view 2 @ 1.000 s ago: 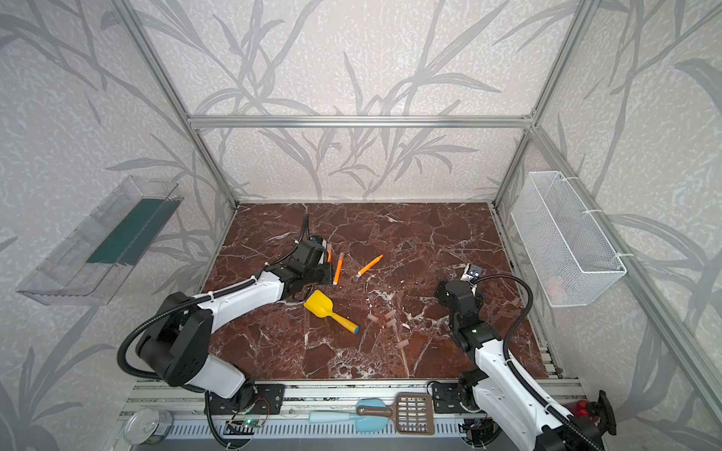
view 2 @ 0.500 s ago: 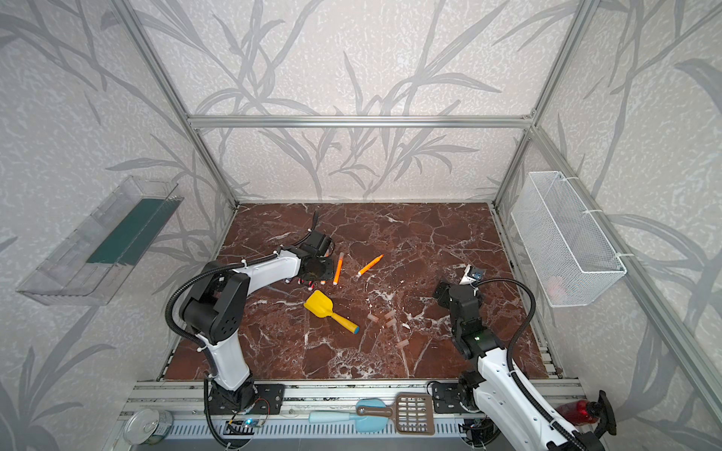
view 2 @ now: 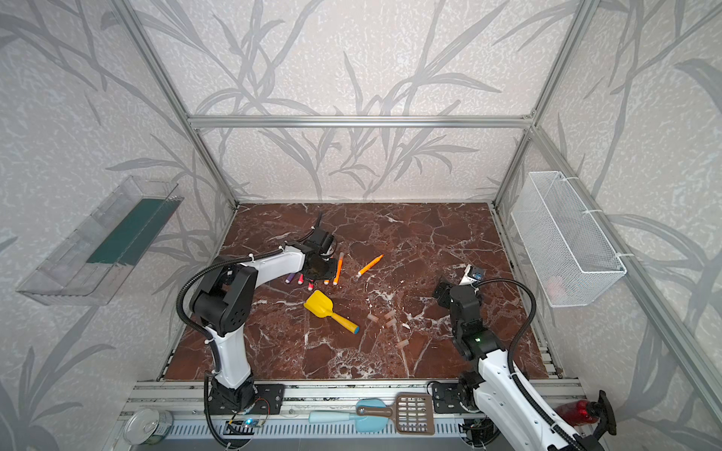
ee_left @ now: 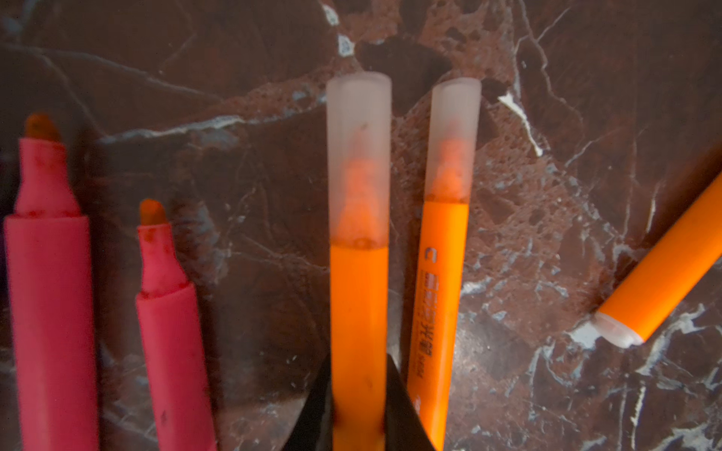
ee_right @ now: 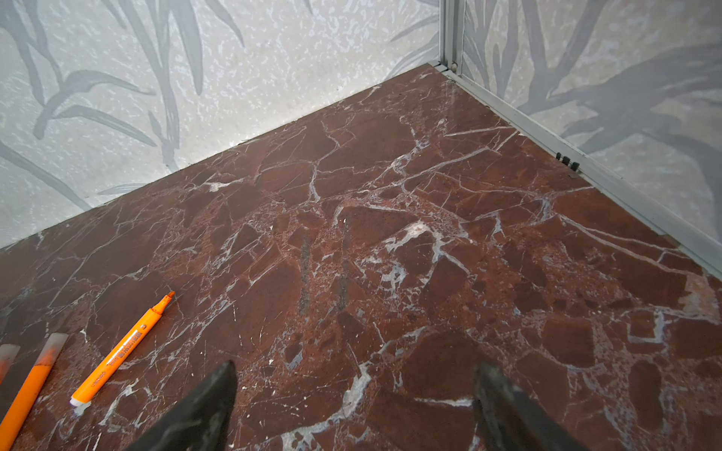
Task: Insert the pens into the pen caps
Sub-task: 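Lower the capped highlighter beside the other capped highlighter and open the left gripper, then move the left gripper over the uncapped orange highlighter and lower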
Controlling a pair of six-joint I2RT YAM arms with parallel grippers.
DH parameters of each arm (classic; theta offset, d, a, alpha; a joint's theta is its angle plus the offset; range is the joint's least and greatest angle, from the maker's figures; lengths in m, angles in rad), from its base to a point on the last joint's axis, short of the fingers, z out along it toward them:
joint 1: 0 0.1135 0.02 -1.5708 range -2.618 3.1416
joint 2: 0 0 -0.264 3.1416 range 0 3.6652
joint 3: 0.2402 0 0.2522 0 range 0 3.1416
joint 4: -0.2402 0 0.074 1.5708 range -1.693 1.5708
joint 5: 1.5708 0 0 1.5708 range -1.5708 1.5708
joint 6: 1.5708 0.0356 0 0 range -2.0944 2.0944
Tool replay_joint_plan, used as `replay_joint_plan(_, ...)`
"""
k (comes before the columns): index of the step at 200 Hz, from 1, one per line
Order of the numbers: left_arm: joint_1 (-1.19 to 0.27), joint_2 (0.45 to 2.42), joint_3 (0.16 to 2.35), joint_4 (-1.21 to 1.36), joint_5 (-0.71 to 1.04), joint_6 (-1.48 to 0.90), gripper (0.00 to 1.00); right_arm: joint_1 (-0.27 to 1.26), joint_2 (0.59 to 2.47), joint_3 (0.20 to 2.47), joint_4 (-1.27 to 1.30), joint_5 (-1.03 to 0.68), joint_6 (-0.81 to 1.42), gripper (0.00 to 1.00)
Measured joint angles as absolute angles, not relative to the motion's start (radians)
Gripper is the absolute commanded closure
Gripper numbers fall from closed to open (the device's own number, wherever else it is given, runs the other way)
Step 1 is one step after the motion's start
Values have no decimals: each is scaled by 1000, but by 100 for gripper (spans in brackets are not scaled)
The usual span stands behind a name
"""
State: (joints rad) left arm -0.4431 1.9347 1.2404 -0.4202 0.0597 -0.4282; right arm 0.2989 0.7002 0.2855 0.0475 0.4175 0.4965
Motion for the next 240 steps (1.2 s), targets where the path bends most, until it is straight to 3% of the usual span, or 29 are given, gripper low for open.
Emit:
replay_joint_plan(75, -443, 1871, 1159, -371, 89, -414, 65, 299, 691, 277, 50, 417, 496, 8)
replay_joint_plan(161, -458, 1533, 889, -86, 125, -369, 58, 299, 679, 271, 56, 410, 496, 8)
replay_joint_plan(205, -491, 1601, 937, 5, 128, -378, 59, 299, 680, 268, 57, 410, 496, 8)
replay_joint_plan(240, -515, 1783, 1134, 12, 174, -360, 59, 299, 678, 265, 61, 410, 496, 8)
